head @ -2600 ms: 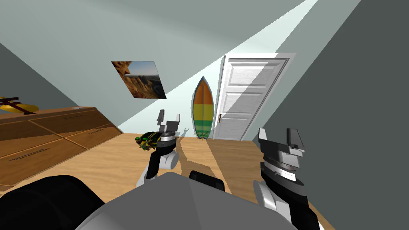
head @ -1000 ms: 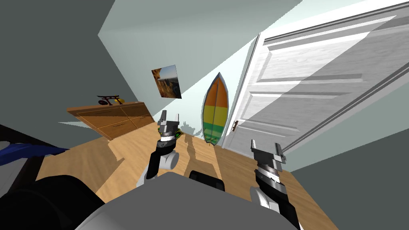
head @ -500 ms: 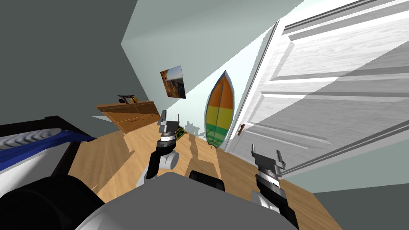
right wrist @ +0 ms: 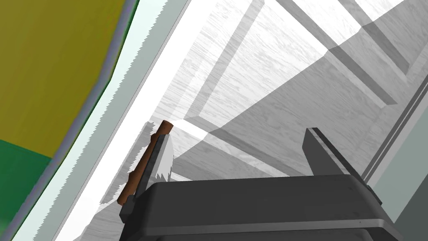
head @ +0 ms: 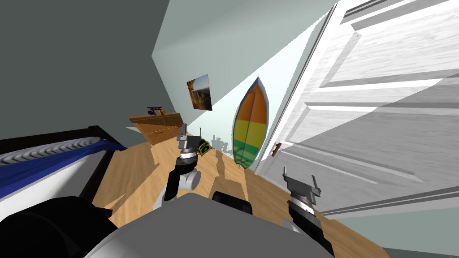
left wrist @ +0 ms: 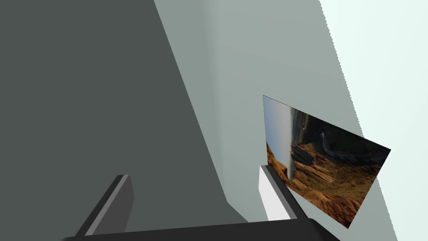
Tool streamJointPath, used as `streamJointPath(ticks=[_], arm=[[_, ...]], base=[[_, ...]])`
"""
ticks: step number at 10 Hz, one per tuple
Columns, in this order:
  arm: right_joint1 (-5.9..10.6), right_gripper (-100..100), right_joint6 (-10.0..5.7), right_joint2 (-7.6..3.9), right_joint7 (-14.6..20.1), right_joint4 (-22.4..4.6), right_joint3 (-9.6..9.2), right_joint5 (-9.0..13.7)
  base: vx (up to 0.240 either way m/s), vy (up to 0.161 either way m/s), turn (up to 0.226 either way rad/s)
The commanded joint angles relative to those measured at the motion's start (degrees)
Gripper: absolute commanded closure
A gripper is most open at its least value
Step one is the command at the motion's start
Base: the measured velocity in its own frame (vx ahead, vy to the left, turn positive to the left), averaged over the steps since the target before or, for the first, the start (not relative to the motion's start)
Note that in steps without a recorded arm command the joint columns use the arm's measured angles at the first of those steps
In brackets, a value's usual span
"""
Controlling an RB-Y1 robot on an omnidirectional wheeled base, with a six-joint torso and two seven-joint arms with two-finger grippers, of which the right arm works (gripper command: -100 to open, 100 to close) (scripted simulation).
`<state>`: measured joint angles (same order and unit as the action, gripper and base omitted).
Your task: Pull the door open
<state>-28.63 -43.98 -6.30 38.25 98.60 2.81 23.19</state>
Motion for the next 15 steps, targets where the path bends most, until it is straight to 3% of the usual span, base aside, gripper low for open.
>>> streamJointPath(ticks=[1, 15], arm=[[0.32, -100, -0.79, -0.08, 1.24, -1.83, -0.12, 0.68], [1.25, -100, -6.39, -2.78, 21.72, -23.02, 0.45, 16.56]], base=[[0.052, -0.045, 0.055], [0.06, -0.067, 0.182]])
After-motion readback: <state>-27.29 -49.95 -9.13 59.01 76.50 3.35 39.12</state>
